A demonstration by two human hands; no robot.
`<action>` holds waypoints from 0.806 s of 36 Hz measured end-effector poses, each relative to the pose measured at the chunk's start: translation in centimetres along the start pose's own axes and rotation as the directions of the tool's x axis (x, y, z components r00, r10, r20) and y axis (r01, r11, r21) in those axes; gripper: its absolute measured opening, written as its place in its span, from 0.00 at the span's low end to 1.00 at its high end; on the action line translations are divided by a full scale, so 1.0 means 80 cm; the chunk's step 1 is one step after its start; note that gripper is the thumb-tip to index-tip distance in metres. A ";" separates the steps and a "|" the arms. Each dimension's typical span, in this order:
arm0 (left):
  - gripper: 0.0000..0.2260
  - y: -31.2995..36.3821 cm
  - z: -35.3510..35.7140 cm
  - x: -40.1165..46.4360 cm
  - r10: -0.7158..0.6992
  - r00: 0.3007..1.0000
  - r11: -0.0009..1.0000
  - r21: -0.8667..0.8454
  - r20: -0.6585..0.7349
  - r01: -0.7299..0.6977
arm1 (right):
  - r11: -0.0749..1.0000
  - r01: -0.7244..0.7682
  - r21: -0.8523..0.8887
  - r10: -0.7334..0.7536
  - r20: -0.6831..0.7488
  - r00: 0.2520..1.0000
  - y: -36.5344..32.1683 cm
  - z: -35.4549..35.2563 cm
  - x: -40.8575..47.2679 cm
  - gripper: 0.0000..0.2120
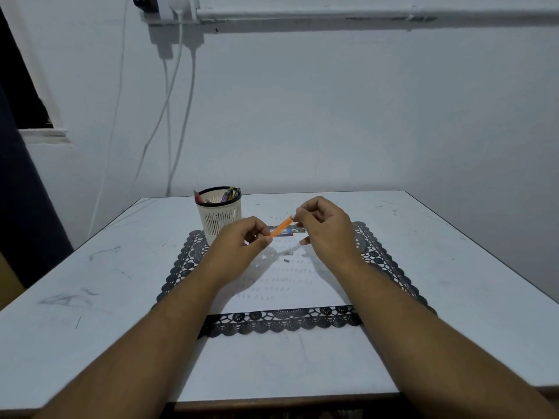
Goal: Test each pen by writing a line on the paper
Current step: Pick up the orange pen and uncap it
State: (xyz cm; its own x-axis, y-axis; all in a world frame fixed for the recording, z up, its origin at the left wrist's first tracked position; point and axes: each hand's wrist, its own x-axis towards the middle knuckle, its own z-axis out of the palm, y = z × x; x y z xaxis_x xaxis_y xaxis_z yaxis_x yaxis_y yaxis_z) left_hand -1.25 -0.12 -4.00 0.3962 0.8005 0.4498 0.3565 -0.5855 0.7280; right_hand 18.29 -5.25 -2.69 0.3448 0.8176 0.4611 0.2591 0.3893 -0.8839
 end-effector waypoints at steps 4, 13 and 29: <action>0.04 0.000 -0.001 0.000 0.003 1.000 1.000 -0.003 -0.002 -0.003 | 0.994 0.031 -0.108 -0.026 0.047 0.999 0.004 -0.001 0.003 0.07; 0.04 -0.001 -0.003 0.000 -0.011 1.000 0.999 -0.032 -0.023 0.010 | 0.954 -0.001 -0.301 0.050 0.153 0.987 0.016 -0.006 0.009 0.07; 0.05 -0.003 -0.005 0.000 -0.014 1.000 1.000 0.027 -0.026 0.015 | 0.720 0.016 -0.694 0.306 0.338 0.890 0.025 0.005 0.000 0.04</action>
State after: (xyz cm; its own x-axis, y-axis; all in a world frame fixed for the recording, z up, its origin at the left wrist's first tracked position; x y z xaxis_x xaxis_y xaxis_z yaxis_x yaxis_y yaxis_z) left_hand -1.67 0.04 -3.98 0.3687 0.8118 0.4529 0.3849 -0.5768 0.7205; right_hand 18.49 -4.28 -4.48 0.0812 0.9902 0.1138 0.8179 -0.0010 -0.5753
